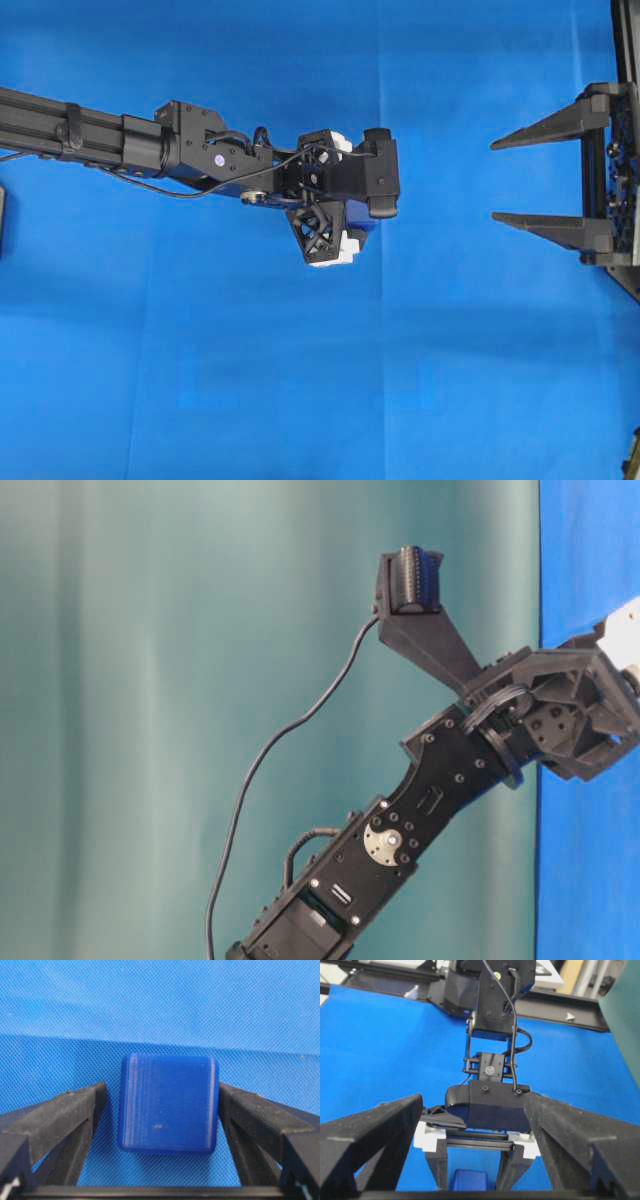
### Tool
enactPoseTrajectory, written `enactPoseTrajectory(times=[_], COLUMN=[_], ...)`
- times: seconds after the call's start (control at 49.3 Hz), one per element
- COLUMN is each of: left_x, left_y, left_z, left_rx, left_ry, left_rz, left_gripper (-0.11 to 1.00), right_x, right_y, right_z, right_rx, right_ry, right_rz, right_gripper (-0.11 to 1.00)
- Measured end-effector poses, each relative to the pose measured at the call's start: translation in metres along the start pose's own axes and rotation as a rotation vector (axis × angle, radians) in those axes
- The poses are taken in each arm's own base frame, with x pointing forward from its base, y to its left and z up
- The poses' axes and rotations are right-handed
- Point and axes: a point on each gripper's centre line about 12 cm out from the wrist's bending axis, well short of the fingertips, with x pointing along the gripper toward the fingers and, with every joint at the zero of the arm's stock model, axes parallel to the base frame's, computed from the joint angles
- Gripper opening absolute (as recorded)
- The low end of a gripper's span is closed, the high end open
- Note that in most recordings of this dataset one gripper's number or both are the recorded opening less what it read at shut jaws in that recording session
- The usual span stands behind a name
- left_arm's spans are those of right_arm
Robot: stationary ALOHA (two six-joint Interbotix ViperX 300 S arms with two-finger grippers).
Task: Handover the blue block to the right arm after grasping it with the left arm, then place it in the designated position.
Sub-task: 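Lower the left gripper around the blue cube and close on it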
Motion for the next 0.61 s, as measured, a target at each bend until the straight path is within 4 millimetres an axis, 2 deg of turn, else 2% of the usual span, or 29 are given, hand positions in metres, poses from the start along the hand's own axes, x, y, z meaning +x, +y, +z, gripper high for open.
enactPoseTrajectory(times=[0.122, 0.162, 0.263, 0.284, 0.608], left_x=[0.0000, 0.0000, 0.0000, 0.0000, 0.0001], left_y=[0.0000, -0.0008, -0.0016, -0.0015, -0.0023], left_z=[-0.0004, -0.0004, -0.0003, -0.0005, -0.0010], left_rx=[0.003, 0.004, 0.005, 0.007, 0.016], left_ry=[0.003, 0.003, 0.003, 0.005, 0.005], left_rz=[0.000, -0.001, -0.002, -0.002, -0.003], left_gripper=[0.83, 0.76, 0.49, 0.47, 0.49], right_x=[0.0000, 0.0000, 0.0000, -0.0001, 0.0002], right_y=[0.0000, 0.0000, 0.0000, 0.0000, 0.0000], right_z=[0.0000, 0.0000, 0.0000, -0.0006, -0.0003], right_rx=[0.000, 0.000, 0.000, 0.000, 0.000], right_ry=[0.000, 0.000, 0.000, 0.002, 0.002], right_rz=[0.000, 0.000, 0.000, 0.000, 0.000], right_gripper=[0.95, 0.95, 0.95, 0.95, 0.95])
